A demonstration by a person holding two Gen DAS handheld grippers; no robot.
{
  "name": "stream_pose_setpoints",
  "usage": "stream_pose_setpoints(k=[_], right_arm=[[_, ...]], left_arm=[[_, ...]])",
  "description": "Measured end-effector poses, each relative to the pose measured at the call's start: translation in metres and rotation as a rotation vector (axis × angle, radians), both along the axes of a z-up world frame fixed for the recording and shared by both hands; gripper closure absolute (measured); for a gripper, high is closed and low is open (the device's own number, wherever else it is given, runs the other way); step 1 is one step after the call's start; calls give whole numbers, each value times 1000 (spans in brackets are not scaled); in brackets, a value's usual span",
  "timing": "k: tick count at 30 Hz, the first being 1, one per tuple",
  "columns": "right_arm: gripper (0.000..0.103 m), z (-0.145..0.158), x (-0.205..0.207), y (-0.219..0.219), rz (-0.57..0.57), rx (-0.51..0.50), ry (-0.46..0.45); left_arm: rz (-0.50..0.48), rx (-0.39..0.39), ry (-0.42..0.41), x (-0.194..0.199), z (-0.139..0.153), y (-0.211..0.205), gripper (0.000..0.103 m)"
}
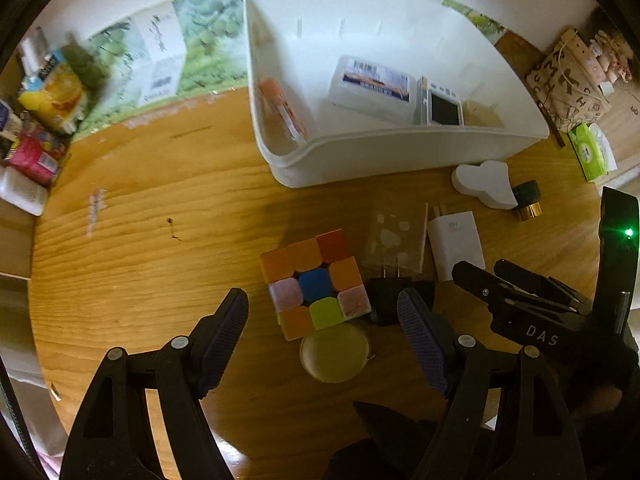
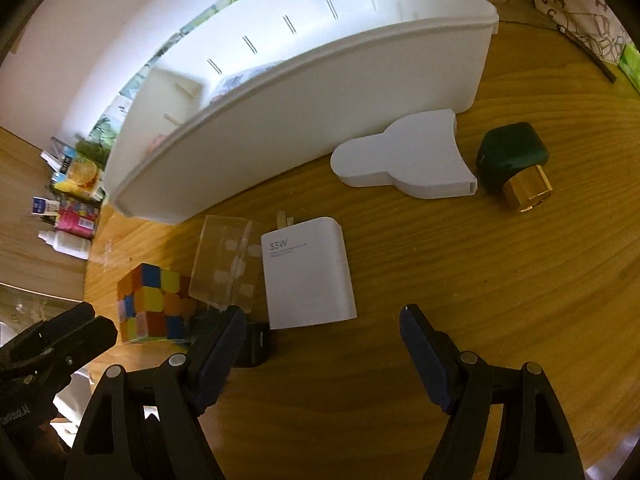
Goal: Organize rigid objects
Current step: 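Move both tools toward the Rubik's cube and white charger, then grasp the Rubik's cube with the left tool while the right tool grasps the white charger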
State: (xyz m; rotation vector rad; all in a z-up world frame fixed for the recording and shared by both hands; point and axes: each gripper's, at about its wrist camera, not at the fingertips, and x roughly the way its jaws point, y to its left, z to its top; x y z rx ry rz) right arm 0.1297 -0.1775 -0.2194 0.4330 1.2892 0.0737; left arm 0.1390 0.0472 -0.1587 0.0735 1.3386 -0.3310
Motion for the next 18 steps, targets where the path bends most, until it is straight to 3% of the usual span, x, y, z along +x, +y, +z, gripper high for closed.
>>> stream_pose_setpoints(k=[5,18], right_arm=[[26,-4,7,2,18,-42,22],[37,-11,26,28,144,-166,46]], left_arm=[[-6,1,63,10,-14,-7,23],[36,22,135,28,-34,-12,27]])
